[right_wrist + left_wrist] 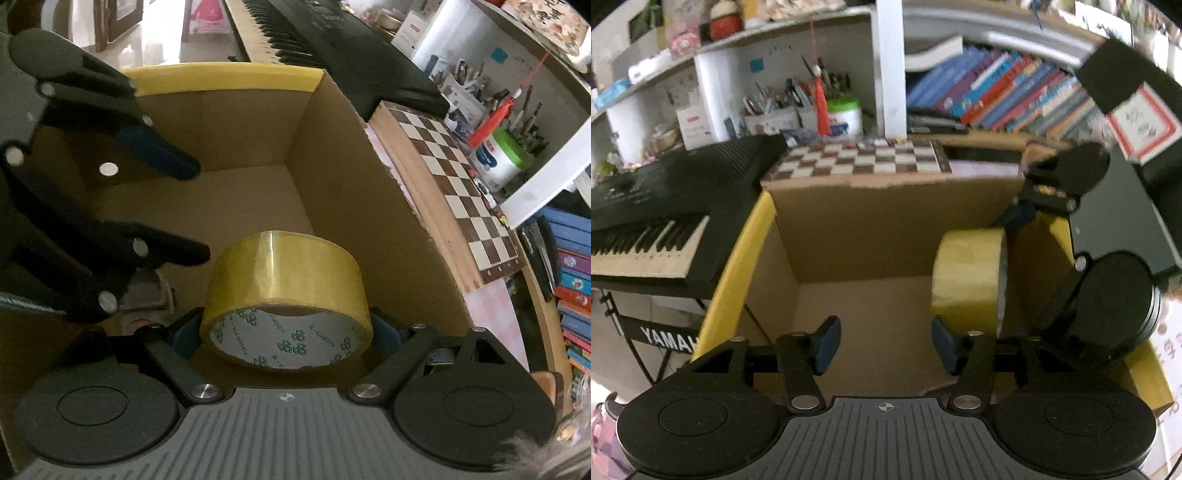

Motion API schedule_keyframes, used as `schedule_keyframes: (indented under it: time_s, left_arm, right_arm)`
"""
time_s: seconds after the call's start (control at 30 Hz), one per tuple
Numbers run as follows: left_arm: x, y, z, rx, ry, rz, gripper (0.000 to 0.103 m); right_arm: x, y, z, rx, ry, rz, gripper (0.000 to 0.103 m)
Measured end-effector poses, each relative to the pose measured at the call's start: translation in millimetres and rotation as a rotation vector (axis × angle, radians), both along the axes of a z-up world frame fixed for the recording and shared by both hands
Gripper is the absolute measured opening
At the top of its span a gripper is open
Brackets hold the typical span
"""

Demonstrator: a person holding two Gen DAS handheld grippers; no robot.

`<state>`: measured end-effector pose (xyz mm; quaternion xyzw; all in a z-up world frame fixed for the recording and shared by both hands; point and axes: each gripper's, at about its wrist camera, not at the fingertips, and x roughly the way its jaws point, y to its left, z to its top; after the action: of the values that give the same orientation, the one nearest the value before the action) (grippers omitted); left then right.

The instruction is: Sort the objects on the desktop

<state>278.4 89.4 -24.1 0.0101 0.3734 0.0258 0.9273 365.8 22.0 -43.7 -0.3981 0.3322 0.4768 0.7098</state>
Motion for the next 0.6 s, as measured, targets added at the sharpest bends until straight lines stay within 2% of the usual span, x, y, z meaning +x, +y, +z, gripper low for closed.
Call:
schedule_keyframes:
  time_s: [0.23, 0.6]
  left_arm:
    - [-21, 11, 17, -0.039, -0.127, 0.053, 0.087]
    - [-73, 12, 46, -0.071, -0.254, 0.091, 0.09]
  right_arm:
    - [-3, -13, 12, 0.083, 0.011, -0.068, 0.091]
    - [-41, -45, 52, 0.271, -0.039, -0.212, 0.091]
